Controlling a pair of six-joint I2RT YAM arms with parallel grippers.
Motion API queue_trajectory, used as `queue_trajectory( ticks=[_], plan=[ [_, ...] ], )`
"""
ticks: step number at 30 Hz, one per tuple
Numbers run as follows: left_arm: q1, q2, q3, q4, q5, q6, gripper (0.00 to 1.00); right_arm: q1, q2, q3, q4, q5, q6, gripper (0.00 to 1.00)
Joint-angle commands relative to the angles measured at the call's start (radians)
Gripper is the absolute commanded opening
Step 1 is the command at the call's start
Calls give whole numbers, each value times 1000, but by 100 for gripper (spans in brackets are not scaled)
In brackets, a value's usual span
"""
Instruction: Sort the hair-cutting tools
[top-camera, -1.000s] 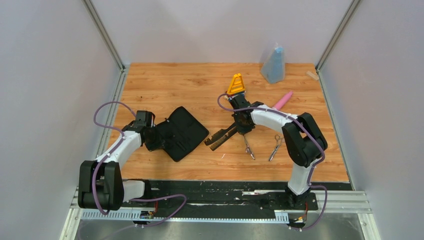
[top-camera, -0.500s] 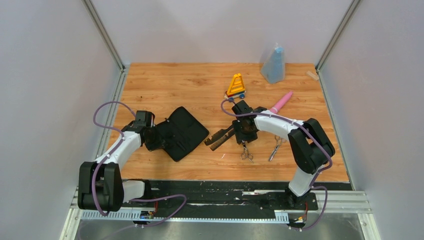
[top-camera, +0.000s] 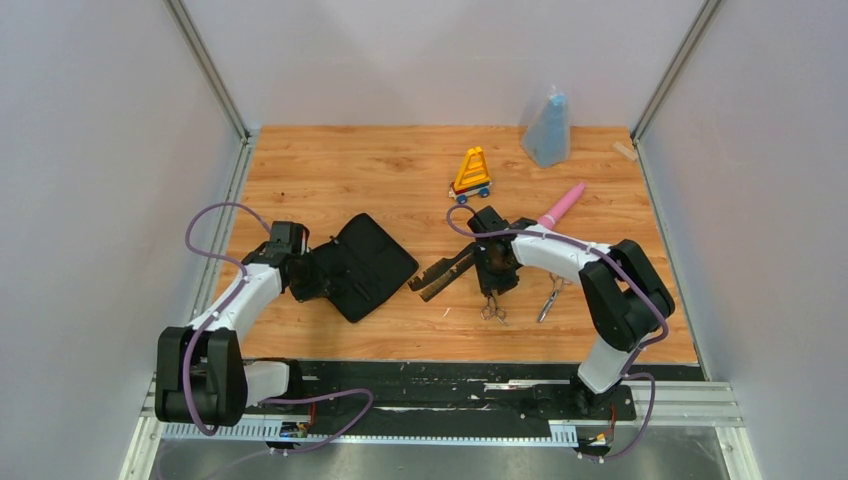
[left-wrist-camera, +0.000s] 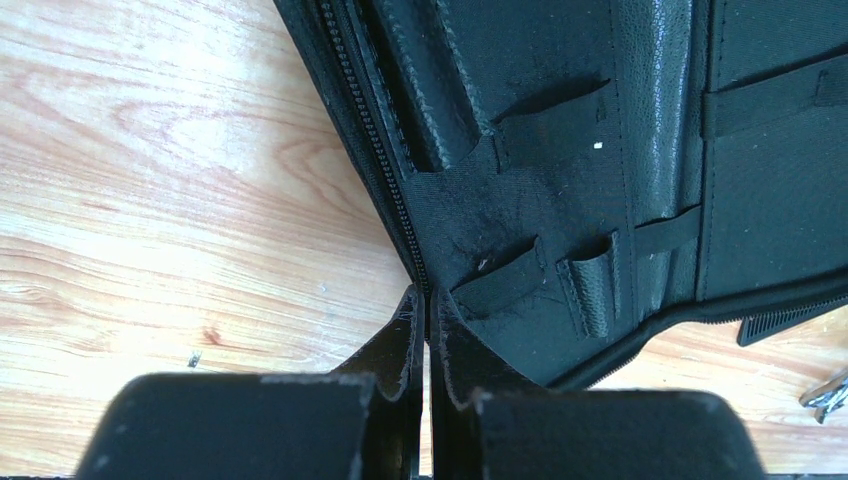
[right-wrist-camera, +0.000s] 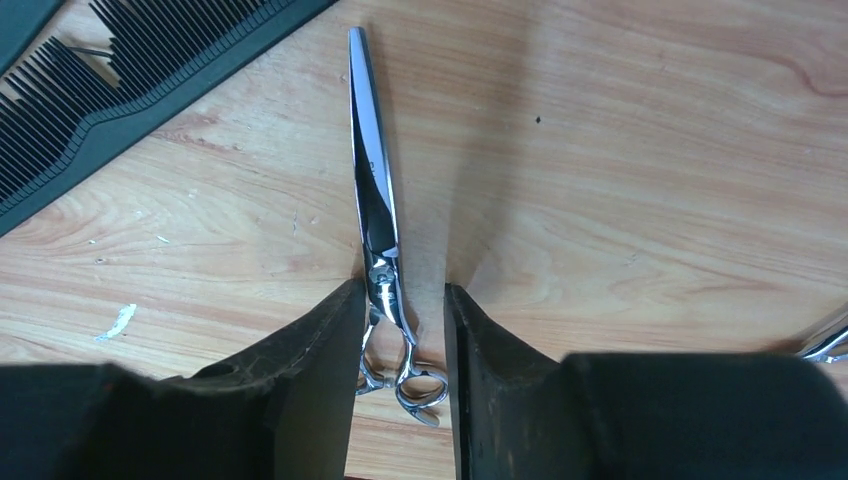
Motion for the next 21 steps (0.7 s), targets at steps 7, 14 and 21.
queue_trajectory(
  ticks=[7,14,21],
  plan=[
    [4,-34,-28,11,46,-20,3,55,34,1,37,18,-18,13],
    [3,-39,-96,43,91,-48,4,97,-40,29,-5,35,-45,0],
    [3,-70,-117,56,104,-61,10,162,-130,88,-50,34,-78,0]
  ],
)
